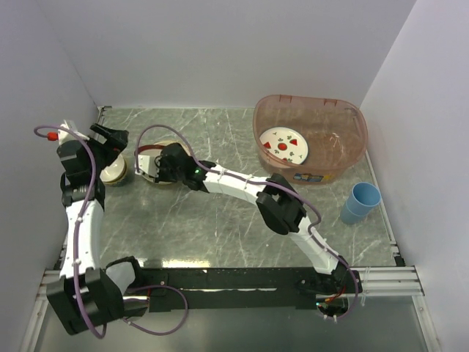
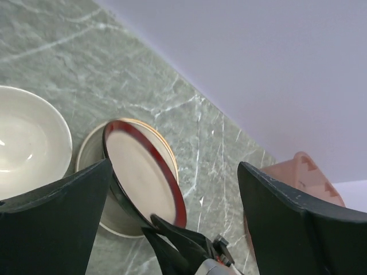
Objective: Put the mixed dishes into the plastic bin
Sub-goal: Pick up the plate at the center of the board, then place the plate in the plastic bin.
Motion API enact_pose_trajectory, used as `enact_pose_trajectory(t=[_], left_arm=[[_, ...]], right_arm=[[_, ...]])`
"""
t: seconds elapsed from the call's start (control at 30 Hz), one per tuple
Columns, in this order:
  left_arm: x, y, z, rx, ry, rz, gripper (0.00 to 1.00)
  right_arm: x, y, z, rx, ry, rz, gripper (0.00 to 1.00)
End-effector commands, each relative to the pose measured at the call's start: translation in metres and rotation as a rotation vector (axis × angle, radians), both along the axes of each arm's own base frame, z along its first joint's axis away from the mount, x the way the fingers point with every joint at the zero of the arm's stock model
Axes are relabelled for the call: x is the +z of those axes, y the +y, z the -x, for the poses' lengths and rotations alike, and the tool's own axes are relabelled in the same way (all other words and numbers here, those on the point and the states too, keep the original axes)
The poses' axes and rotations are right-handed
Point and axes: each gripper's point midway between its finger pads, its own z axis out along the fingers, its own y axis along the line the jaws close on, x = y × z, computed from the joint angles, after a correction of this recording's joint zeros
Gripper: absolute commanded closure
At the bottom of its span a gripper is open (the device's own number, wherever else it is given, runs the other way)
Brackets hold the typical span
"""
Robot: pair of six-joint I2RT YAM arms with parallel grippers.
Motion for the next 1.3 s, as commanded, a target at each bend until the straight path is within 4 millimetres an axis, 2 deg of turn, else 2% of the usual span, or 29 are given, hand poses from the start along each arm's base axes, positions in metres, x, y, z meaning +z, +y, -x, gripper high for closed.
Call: enact_pose_trajectory(t=[0.0, 0.07, 0.1, 0.17, 0.2, 0.37, 0.57, 0.67, 0.7, 0.77, 0.83, 0.87, 0.93, 0.97, 1.03, 1.07, 1.13, 1.17, 1.23, 1.27], left_arm=[[0.017, 0.008, 0.015, 0.043, -0.023, -0.072, 0.03], [0.016, 0.011, 0.020, 0.063, -0.017, -0.093, 0.02], [0.013, 0.012, 0.022, 0.072, -0.008, -0.099, 0.02], [0.009, 0.015, 0.027, 0.092, 0.003, -0.112, 0.01], [0.008, 0.015, 0.028, 0.094, 0.004, -0.115, 0.01], [-0.001, 0.017, 0.035, 0.108, 0.023, -0.135, 0.01], [-0.005, 0.028, 0.046, 0.174, 0.027, -0.179, 0.01], [-0.004, 0.033, 0.051, 0.205, 0.021, -0.194, 0.01], [-0.005, 0.033, 0.051, 0.208, 0.022, -0.196, 0.01], [-0.007, 0.033, 0.053, 0.211, 0.024, -0.198, 0.01], [-0.012, 0.033, 0.055, 0.209, 0.033, -0.200, 0.01], [-0.013, 0.032, 0.056, 0.207, 0.035, -0.200, 0.01], [-0.012, 0.031, 0.057, 0.201, 0.034, -0.207, 0.01], [-0.011, 0.030, 0.058, 0.200, 0.029, -0.209, 0.01], [-0.011, 0.028, 0.059, 0.191, 0.026, -0.215, 0.01], [-0.011, 0.028, 0.059, 0.188, 0.026, -0.215, 0.01], [-0.012, 0.027, 0.059, 0.182, 0.030, -0.216, 0.01], [-0.011, 0.026, 0.058, 0.175, 0.028, -0.215, 0.01], [-0.014, 0.024, 0.057, 0.161, 0.034, -0.209, 0.01], [-0.015, 0.023, 0.056, 0.155, 0.035, -0.207, 0.01]], right_arm=[[0.137, -0.006, 0.005, 0.014, -0.116, -0.201, 1.00], [0.139, -0.009, 0.009, 0.025, -0.116, -0.187, 1.00], [0.148, -0.012, 0.011, 0.025, -0.126, -0.194, 1.00], [0.149, -0.017, 0.012, 0.030, -0.135, -0.184, 1.00], [0.158, -0.020, 0.014, 0.030, -0.144, -0.189, 1.00], [0.174, -0.028, 0.022, 0.041, -0.165, -0.183, 1.00], [0.198, -0.052, 0.034, 0.059, -0.219, -0.131, 1.00], [0.217, -0.070, 0.044, 0.074, -0.248, -0.094, 1.00], [0.213, -0.076, 0.047, 0.084, -0.247, -0.054, 1.00], [0.226, -0.088, 0.053, 0.090, -0.267, -0.041, 1.00], [0.229, -0.099, 0.058, 0.099, -0.279, 0.000, 1.00], [0.241, -0.108, 0.061, 0.095, -0.297, -0.001, 1.00], [0.245, -0.122, 0.063, 0.093, -0.320, 0.045, 1.00], [0.257, -0.131, 0.066, 0.088, -0.340, 0.041, 1.00], [0.262, -0.145, 0.069, 0.082, -0.367, 0.081, 1.00], [0.273, -0.155, 0.073, 0.076, -0.388, 0.077, 1.00], [0.277, -0.170, 0.075, 0.056, -0.409, 0.106, 1.00], [0.290, -0.180, 0.080, 0.045, -0.431, 0.094, 1.00], [0.292, -0.194, 0.083, 0.033, -0.446, 0.118, 1.00], [0.303, -0.206, 0.087, 0.014, -0.467, 0.110, 1.00]])
